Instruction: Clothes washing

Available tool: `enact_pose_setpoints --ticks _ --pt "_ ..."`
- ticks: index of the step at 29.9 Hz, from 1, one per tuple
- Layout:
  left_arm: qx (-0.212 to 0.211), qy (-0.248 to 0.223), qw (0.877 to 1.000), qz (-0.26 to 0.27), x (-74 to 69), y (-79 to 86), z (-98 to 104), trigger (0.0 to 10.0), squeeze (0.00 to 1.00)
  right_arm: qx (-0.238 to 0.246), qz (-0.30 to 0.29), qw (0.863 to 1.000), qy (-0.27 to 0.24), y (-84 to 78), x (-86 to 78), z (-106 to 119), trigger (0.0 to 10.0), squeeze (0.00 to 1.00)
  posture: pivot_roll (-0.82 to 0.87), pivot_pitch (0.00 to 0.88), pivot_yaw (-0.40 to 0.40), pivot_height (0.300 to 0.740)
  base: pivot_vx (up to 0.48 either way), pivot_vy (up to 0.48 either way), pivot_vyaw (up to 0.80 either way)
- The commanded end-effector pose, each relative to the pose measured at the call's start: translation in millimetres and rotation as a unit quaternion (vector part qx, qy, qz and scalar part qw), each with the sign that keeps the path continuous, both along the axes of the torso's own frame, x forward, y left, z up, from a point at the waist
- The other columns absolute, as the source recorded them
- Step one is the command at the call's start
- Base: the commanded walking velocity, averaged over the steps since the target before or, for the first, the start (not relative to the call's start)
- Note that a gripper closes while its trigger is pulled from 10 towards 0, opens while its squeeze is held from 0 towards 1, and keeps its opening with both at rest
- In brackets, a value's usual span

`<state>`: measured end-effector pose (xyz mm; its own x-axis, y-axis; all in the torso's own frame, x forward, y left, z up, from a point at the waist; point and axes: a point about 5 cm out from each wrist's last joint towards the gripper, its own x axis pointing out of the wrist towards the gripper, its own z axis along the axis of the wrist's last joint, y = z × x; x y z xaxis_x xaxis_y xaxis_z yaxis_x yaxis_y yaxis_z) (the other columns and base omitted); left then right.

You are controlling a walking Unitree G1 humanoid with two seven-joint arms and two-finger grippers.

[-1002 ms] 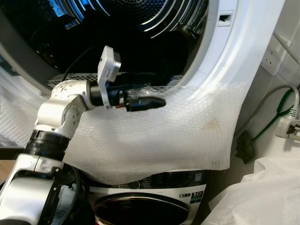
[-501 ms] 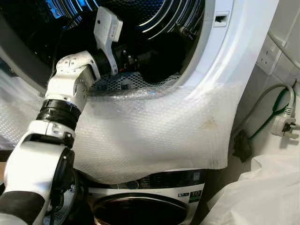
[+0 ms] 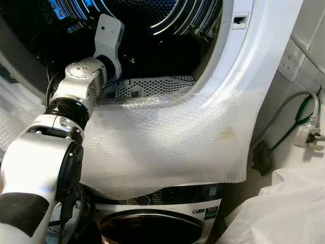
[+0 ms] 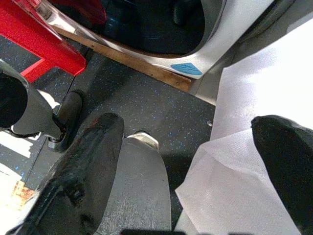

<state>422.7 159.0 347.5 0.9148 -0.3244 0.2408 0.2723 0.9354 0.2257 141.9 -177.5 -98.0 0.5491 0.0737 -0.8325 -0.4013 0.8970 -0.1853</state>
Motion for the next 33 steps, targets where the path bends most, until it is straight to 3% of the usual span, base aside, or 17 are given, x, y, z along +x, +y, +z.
enact_pose_setpoints --ticks 1,3,7,10,12,14,18,19,21,22,25,28,31,32,33 --pt "-0.002 -0.009 0.999 0.039 0.3 7.6 7 10.0 0.0 -0.004 0.008 1.0 0.029 -0.7 -13.3 -5 10.0 0.0 -0.16 0.0 0.069 0.74 0.0 0.0 0.0" --pt "-0.017 -0.007 0.997 0.08 1.3 14.2 6 10.0 0.0 -0.005 0.01 1.0 0.027 -1.7 -11.8 -5 10.0 0.0 -0.16 0.0 0.064 0.74 0.0 0.0 0.0" --pt "-0.025 -0.007 0.996 0.088 1.7 14.9 5 10.0 0.0 -0.007 0.009 1.0 0.027 -3.4 -12.1 -5 10.0 0.0 -0.16 0.0 0.062 0.74 0.0 0.0 0.0" --pt "-0.038 -0.014 0.999 0.021 0.4 0.4 10 10.0 0.0 -0.008 0.009 1.0 0.028 -4.5 -13.5 -5 10.0 0.0 -0.16 0.0 0.059 0.74 0.0 0.0 0.0" --pt "-0.024 -0.042 0.997 -0.058 -4.1 -13.0 18 10.0 0.0 -0.009 0.009 0.999 0.029 -4.2 -14.8 -5 10.0 0.0 -0.17 0.0 0.061 0.74 0.0 0.0 0.0" --pt "-0.017 -0.055 0.996 -0.075 -5.9 -15.9 21 10.0 0.0 -0.008 0.007 1.0 0.029 -4.2 -15.1 -5 10.0 0.0 -0.17 0.0 0.061 0.74 0.0 0.0 0.0" --pt "0.0 -0.156 0.982 -0.107 -18.8 -19.0 52 10.0 0.0 -0.008 0.002 1.0 0.029 -4.1 -15.2 -5 10.0 0.0 -0.16 0.0 0.067 0.74 0.0 0.0 0.0" --pt "0.0 -0.156 0.982 -0.107 -18.8 -19.0 52 10.0 0.0 -0.008 0.002 1.0 0.029 -4.1 -15.2 -5 10.0 0.0 -0.16 0.0 0.067 0.74 0.0 0.0 0.0" --pt "-0.003 -0.214 0.97 -0.12 -28.1 -20.1 69 10.0 0.0 -0.005 0.0 1.0 0.026 -2.9 -13.4 -5 10.0 0.0 -0.15 0.0 0.069 0.74 0.0 0.0 0.0" --pt "-0.003 -0.214 0.97 -0.12 -28.1 -20.1 69 10.0 0.0 -0.005 0.0 1.0 0.026 -2.9 -13.4 -5 10.0 0.0 -0.15 0.0 0.069 0.74 0.0 0.0 0.0" --pt "0.003 -0.287 0.948 -0.138 -41.6 -22.9 83 10.0 0.0 -0.002 0.0 1.0 0.023 0.7 -10.1 -4 10.0 0.0 -0.14 0.0 0.066 0.74 0.0 0.0 0.0" --pt "0.002 -0.309 0.938 -0.156 -47.3 -24.4 86 10.0 0.0 0.001 0.003 1.0 0.021 3.3 -7.6 -4 10.0 0.0 -0.13 0.0 0.063 0.74 0.0 0.0 0.0" --pt "-0.007 -0.335 0.899 -0.282 -74.4 -25.0 85 10.0 0.0 0.009 0.01 1.0 0.013 11.8 1.7 -1 10.0 0.0 -0.09 0.0 0.061 0.74 0.0 0.0 0.0" --pt "-0.007 -0.335 0.899 -0.282 -74.4 -25.0 85 10.0 0.0 0.009 0.01 1.0 0.013 11.8 1.7 -1 10.0 0.0 -0.09 0.0 0.061 0.74 0.0 0.0 0.0" --pt "-0.005 -0.33 0.889 -0.316 -85.9 -21.0 82 10.0 0.0 0.011 0.01 1.0 0.01 13.9 5.3 0 10.0 0.0 -0.06 0.0 0.055 0.74 0.0 0.0 0.0"
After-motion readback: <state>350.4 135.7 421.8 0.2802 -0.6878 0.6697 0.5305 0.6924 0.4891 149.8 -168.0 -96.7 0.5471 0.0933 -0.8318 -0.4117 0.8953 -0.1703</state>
